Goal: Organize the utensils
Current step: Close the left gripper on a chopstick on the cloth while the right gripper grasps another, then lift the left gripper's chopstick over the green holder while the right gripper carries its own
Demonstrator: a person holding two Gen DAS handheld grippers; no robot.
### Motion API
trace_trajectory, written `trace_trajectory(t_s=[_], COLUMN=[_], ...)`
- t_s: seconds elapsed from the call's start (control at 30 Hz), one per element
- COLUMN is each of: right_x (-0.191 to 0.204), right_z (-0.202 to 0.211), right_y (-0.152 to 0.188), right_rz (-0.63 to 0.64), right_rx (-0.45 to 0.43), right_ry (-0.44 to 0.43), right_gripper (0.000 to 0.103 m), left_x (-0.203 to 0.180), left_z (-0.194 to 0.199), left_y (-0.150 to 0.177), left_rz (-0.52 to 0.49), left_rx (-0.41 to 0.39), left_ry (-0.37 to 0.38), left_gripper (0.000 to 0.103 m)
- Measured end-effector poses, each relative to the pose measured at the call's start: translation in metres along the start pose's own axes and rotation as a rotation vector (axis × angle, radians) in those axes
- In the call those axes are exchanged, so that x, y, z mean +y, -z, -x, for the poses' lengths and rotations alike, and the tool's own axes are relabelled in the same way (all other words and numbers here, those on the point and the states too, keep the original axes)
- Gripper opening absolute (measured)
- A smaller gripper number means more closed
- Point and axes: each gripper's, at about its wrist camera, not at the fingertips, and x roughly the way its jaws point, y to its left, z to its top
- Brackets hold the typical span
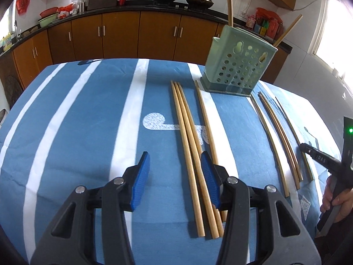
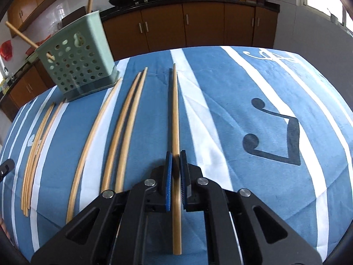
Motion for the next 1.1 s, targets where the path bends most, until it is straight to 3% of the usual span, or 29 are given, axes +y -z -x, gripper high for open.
trace_trajectory(t_s=[0.13,0.5,0.77,1.1], right_x=[-0.002,0.000,0.002,0.000], right_z=[0.001,0.002,0.000,-0.001], right_y=[0.001,0.002,0.000,-0.001], right_rz=[0.006,0.026,0.047,0.037], right_rx=[-0.003,-0.011,-0.014,-0.018], right_ry=[0.004,0.020,0.014,0.005], right_gripper=[0.008,0.008,0.008,0.008], left_x=[-0.006,-0.018,0.024,0.044], left_z=[-0.010,-0.023,-0.031,-0.030], left_y=[0.003,0.009,-0.010,-0.011], left_rz=[-0.021,-0.085,0.021,0.067], left_rx=[0.038,0.065,0.056,0.026], left_ry=[0.001,-0.080,-0.171,-0.144], left_gripper=[0.029,0.009,0.008,0.009])
